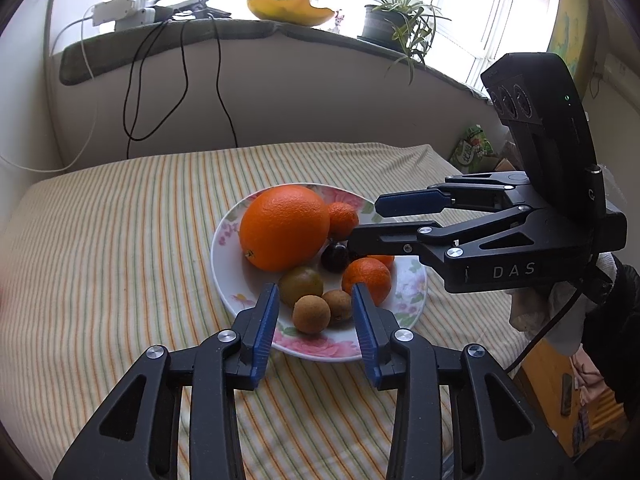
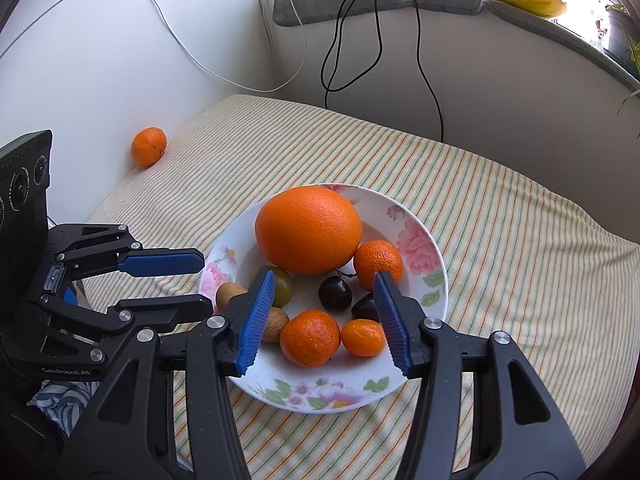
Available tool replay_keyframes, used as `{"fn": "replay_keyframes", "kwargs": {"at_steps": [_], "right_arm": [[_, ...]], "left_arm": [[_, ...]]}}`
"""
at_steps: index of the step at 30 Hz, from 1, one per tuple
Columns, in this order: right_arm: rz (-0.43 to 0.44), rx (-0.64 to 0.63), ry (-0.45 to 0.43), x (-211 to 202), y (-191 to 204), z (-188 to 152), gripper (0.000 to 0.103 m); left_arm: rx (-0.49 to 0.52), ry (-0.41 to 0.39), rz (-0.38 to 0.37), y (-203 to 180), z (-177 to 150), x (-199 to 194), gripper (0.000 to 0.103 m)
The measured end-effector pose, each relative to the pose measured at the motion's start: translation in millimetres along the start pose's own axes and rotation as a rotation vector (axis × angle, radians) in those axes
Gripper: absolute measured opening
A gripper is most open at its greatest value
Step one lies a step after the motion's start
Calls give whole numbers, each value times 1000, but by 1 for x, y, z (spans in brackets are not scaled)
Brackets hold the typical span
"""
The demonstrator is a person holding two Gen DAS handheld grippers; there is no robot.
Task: Organize fruits
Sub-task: 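Move both grippers away from the plate toward the large orange by the wall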
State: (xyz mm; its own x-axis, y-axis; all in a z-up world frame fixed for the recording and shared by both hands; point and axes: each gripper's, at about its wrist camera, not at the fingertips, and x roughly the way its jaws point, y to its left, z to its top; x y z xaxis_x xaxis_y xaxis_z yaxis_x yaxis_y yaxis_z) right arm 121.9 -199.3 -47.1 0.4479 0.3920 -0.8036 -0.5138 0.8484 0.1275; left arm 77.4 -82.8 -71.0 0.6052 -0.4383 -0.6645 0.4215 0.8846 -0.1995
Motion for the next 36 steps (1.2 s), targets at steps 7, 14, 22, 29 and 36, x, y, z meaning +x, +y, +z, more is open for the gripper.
{"fn": "replay_keyframes", "kwargs": {"at_steps": [7,14,22,29,36], "right_arm": [[-27,-4,-10,-2,3,2,81],[-38,-14,-9,-3,9,6,85],[-31,-21,-19,-5,14,16,86],[-25,-16,-25,-1,22,25,86],[-38,-32,-62,0,29,35,86]], "left_arm": [[37,-20,57,-4,-2,-5,72],[56,-36,111,-4,-1,-10,73],[59,-75,171,2,0,-25,73],[53,-106,218,9,0,-36,73],[28,-122,239,19,-1,-43,73]]}}
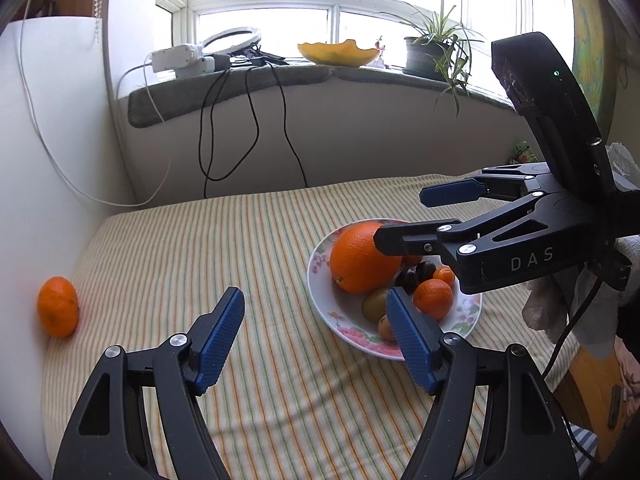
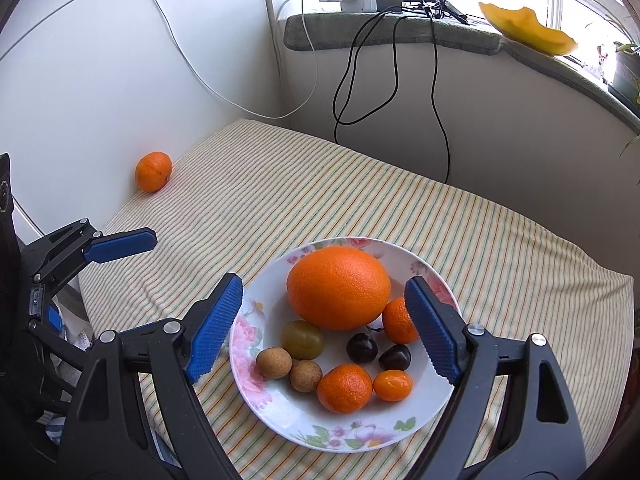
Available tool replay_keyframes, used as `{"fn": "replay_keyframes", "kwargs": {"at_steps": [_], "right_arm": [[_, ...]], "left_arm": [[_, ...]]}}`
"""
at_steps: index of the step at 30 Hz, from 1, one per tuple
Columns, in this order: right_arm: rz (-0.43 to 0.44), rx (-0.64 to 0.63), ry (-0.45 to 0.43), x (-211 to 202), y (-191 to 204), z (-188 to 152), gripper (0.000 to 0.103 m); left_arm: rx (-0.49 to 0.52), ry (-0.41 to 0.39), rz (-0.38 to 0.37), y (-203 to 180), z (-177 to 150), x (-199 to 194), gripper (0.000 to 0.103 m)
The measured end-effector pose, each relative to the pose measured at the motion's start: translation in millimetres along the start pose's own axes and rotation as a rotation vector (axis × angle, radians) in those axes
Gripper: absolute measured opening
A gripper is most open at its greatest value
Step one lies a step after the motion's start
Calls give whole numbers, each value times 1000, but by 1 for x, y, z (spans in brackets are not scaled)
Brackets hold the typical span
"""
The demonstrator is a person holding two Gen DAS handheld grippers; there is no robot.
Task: Organize fruits
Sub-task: 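Move both grippers away from the plate toward the large orange by the wall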
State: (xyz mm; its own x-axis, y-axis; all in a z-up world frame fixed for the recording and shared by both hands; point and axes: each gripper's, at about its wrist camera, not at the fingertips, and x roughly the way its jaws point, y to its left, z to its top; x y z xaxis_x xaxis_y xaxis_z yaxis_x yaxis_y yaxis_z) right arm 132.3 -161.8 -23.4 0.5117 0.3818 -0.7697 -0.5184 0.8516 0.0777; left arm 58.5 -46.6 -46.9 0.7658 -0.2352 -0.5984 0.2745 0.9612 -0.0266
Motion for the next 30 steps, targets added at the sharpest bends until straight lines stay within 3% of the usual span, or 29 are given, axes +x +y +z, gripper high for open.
{"fn": "replay_keyframes", "kwargs": {"at_steps": [11,18,22,30], "right_arm": [[48,-20,-25,13,20,23,86],[58,-25,17,32,30,41,86],[89,-18,18,40,39,51,92],[170,-12,15,60,59,75,92]], "left_arm": [[-46,-17,56,26,-2,-5,73],[-95,-24,104,54,-6,-10,73],[-136,-29,131,73,-9,-12,73],[-272,-41,205,123,-27,-18,73]]}}
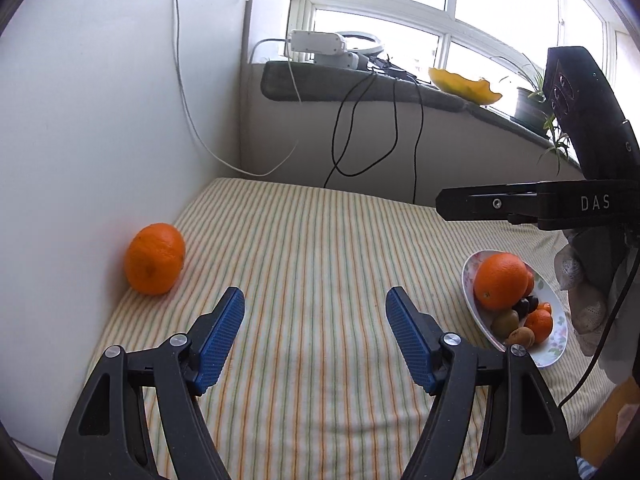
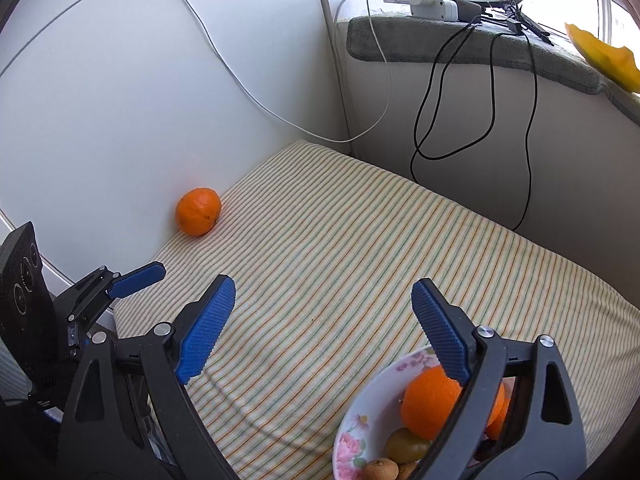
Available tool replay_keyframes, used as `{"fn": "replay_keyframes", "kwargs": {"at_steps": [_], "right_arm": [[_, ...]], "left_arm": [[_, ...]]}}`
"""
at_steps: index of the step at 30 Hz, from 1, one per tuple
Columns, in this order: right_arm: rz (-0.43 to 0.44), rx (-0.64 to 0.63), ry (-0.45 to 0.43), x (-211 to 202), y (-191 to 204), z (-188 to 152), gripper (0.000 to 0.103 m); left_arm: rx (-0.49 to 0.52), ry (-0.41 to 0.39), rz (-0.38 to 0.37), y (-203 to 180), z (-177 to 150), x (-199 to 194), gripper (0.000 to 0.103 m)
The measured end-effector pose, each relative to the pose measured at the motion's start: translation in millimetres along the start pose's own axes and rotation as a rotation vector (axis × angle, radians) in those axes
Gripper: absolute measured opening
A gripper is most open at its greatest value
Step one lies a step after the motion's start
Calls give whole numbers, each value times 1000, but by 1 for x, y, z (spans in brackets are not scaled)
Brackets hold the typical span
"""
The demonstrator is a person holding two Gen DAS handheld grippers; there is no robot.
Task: Organize fruits
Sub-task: 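Move both grippers away from the plate toward the large orange by the wall, then close the right gripper around the large orange against the wall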
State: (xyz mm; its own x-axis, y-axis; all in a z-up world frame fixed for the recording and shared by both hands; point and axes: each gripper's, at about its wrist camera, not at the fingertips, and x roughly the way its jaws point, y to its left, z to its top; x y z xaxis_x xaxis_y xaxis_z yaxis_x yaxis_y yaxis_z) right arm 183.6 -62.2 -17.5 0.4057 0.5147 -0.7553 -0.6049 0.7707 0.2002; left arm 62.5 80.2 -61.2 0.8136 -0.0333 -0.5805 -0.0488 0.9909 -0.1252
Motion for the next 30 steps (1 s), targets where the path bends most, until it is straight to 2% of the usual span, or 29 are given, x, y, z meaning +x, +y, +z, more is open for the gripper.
{"fn": "replay_keyframes", "kwargs": {"at_steps": [13,22,30], "right_arm": [[160,11,39,53,28,35,92],[276,29,90,102,54,59,92],[336,44,152,151,75,69,92]], "left_arm": [[-192,-15,103,68,-13,11,73],[-235,-18,132,92,-12,23,73],[-261,-5,130,105,-9,35,73]]}}
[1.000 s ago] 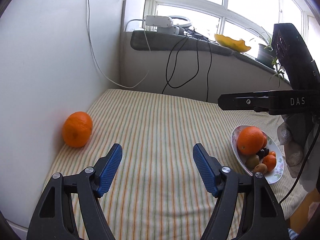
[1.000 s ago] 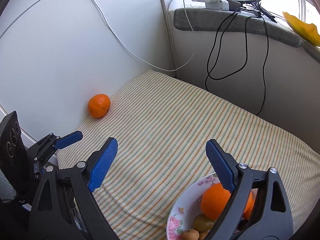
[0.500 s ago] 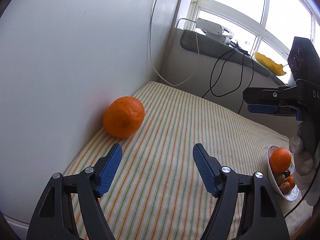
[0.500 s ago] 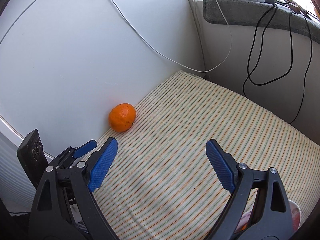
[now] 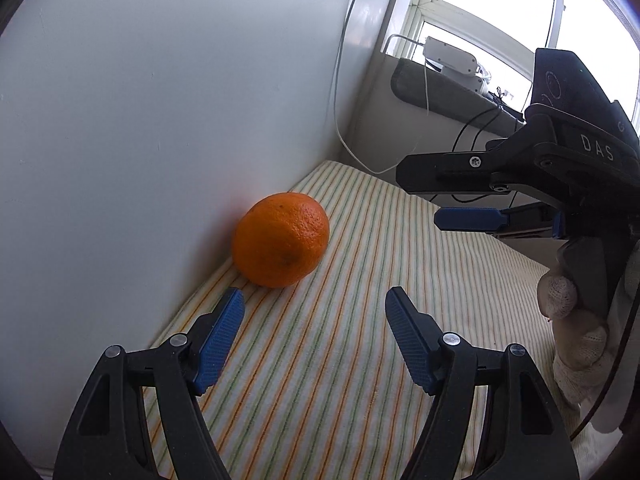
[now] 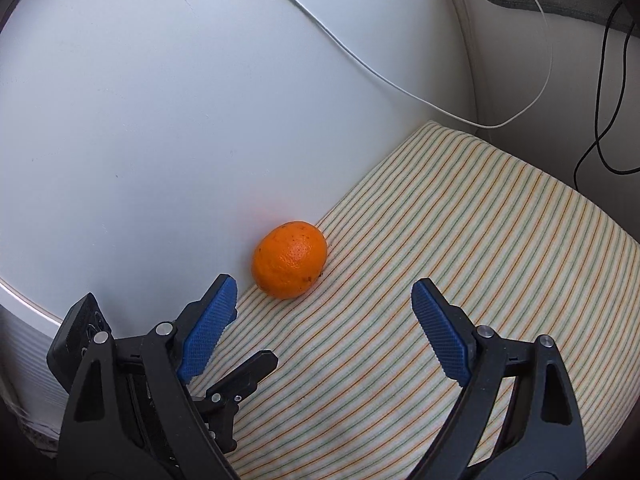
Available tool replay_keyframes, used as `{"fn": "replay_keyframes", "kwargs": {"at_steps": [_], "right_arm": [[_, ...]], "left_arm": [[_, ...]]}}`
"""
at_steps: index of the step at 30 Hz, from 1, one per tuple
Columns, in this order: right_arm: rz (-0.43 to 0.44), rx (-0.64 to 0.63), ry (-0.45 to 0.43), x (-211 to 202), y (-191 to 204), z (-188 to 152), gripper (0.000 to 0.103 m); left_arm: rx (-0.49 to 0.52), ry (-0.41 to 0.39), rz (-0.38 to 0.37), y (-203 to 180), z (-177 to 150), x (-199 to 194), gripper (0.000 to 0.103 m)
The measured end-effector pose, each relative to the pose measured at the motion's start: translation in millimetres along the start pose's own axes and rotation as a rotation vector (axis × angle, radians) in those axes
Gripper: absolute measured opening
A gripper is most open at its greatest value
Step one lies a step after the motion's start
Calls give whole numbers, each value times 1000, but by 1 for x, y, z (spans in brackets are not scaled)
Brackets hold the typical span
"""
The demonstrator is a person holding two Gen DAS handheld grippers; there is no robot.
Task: Organize fruits
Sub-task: 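Close the right gripper around the large orange against the wall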
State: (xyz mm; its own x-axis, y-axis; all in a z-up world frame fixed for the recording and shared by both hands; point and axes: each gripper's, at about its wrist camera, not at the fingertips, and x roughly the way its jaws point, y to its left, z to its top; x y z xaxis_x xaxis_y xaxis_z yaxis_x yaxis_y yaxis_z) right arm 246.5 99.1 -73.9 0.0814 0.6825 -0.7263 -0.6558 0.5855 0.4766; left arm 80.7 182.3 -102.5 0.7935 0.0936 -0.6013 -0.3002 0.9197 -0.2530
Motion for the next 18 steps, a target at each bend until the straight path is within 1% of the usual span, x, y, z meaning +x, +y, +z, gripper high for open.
{"fn": "replay_keyframes", "kwargs": {"at_steps": [9,18], "right_arm": [[54,33,42,46,2,11,89],[120,115,66,80,-11,18,78]], "left_arm": [[-10,13,15,5,1,10,71],[-5,24,24,11,-5,10,67]]}}
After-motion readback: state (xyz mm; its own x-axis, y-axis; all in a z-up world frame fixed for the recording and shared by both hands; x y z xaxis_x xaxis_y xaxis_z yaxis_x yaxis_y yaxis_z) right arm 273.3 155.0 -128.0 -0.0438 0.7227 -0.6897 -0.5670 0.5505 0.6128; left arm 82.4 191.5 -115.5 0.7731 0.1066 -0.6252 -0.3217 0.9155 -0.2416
